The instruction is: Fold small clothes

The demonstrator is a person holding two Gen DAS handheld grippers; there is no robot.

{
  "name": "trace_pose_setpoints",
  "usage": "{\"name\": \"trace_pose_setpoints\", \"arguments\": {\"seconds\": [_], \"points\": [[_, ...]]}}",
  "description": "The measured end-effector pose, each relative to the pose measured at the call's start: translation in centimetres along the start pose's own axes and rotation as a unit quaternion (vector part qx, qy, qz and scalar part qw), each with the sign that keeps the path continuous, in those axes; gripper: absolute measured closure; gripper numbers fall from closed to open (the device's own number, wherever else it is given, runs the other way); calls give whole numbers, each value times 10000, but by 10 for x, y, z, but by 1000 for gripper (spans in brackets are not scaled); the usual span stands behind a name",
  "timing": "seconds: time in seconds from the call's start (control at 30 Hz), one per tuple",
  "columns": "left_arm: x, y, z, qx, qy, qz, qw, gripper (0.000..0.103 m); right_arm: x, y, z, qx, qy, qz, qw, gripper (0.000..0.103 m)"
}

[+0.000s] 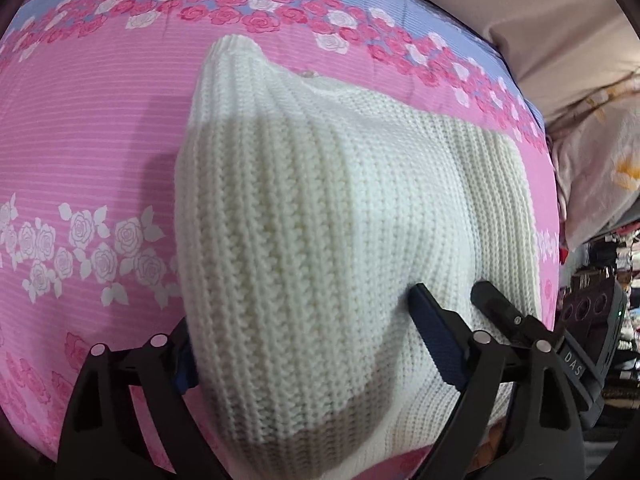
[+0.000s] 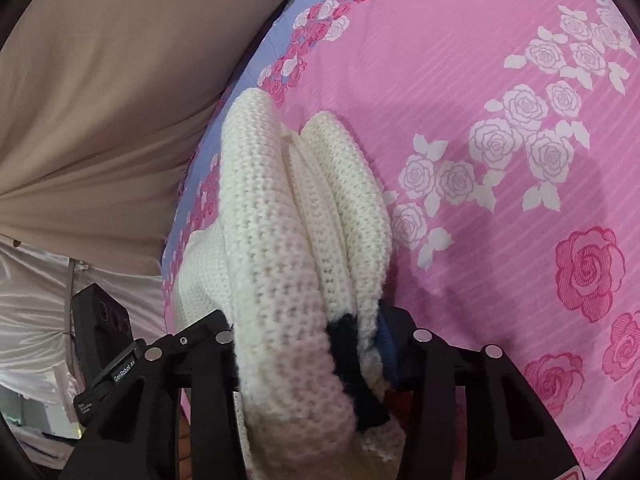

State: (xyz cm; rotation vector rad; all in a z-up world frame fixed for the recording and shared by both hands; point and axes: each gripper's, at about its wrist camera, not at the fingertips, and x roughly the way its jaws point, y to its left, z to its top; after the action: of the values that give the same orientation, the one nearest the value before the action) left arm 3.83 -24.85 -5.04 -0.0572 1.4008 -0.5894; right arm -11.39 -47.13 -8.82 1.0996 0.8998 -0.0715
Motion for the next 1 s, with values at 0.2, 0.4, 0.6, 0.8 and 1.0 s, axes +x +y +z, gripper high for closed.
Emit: {"name": "trace_pose_setpoints", "arguments": {"seconds": [0.2,0.4,0.6,0.8,1.0], "points": [[15,6,0,-125,117,2,9999,6,-2,-9,-7,150,81,117,9998,52],[11,9,6,-376,239,-350,9984,26,7,-15,-1,422,133,266,9987,60],[-65,-17,-1,-31,-65,-1177,9930,55,-56,46,-12,-303,-442,462,9975,67],[-197,-78,-18,1109,-1126,-1949,9680,54,-176,113,-39,-1093,-1443,1006,9783,67],[-335,-112,-38,2143,-2553,-2161,9177,53,-276,212,-64,-2336,-2514,1448,9280,66]]}}
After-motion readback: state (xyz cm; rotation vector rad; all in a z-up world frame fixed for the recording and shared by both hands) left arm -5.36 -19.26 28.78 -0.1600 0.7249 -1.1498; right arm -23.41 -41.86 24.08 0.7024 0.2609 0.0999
